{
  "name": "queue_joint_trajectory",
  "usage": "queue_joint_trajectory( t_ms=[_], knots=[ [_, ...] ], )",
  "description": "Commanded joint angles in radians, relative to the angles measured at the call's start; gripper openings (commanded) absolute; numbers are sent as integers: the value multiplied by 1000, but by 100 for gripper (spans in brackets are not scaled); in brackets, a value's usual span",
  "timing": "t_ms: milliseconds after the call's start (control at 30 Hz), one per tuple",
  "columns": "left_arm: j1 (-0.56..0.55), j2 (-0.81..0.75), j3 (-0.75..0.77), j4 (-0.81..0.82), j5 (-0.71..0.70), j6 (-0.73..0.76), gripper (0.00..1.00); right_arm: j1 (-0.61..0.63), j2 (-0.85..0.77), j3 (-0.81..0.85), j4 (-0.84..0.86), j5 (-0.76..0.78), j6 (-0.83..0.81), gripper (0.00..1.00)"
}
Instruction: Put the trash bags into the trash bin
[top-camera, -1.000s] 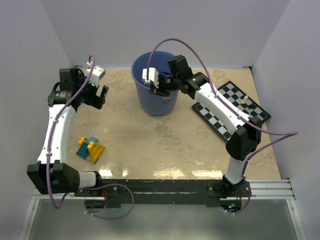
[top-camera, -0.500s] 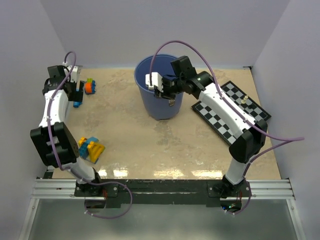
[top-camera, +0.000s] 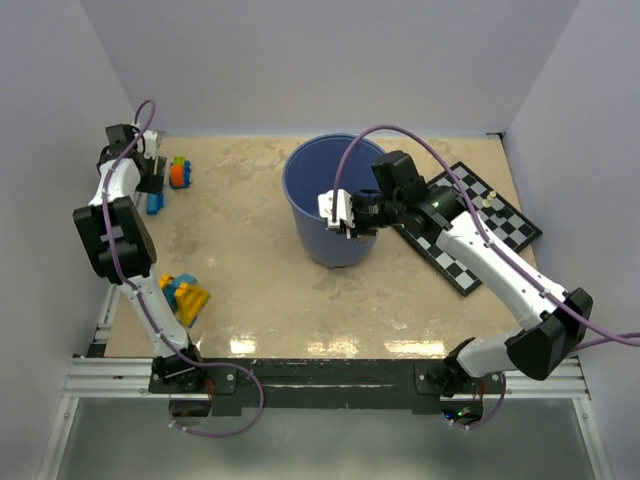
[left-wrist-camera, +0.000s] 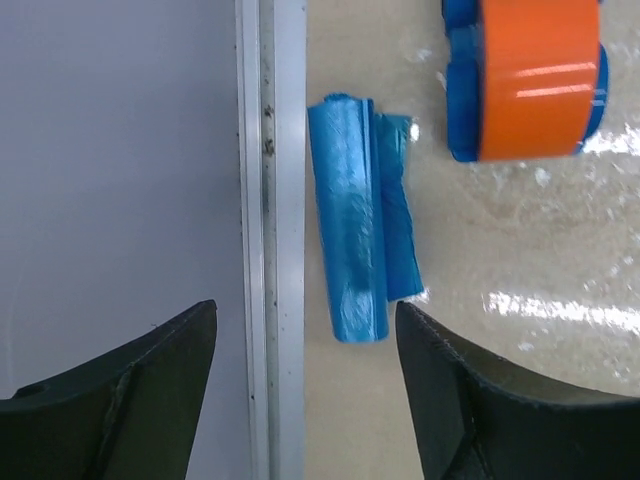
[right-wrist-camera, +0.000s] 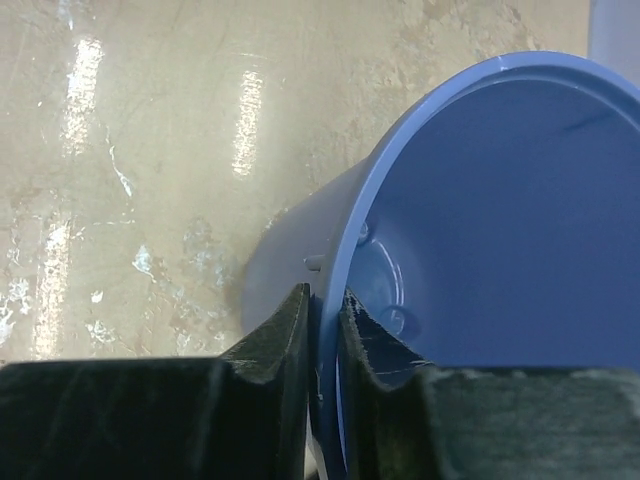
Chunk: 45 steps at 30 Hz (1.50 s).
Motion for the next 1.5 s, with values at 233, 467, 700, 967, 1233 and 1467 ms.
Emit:
queue_joint_trajectory(
  t_ms=[233, 467, 700, 967, 1233, 1467],
  knots=[
    [30, 179, 171, -4, 81, -7, 67, 19, -86, 19, 187, 41, -46, 71],
    [35, 239, 175, -12, 127, -50, 59, 18, -118, 36, 286, 133, 54, 77],
    [35, 220, 166, -40, 178, -53, 38, 19, -111, 39, 357, 189, 154, 77],
    [36, -49, 80, -25, 265, -41, 4, 19, -221, 43, 203, 197, 191, 76],
    [-29, -395, -25, -84, 561, -197, 0, 19, -300, -53, 29, 248, 22, 78],
    [-214, -638, -272, -141, 819, -272, 0, 19, -238, -127, 142, 245, -33, 75]
  ],
)
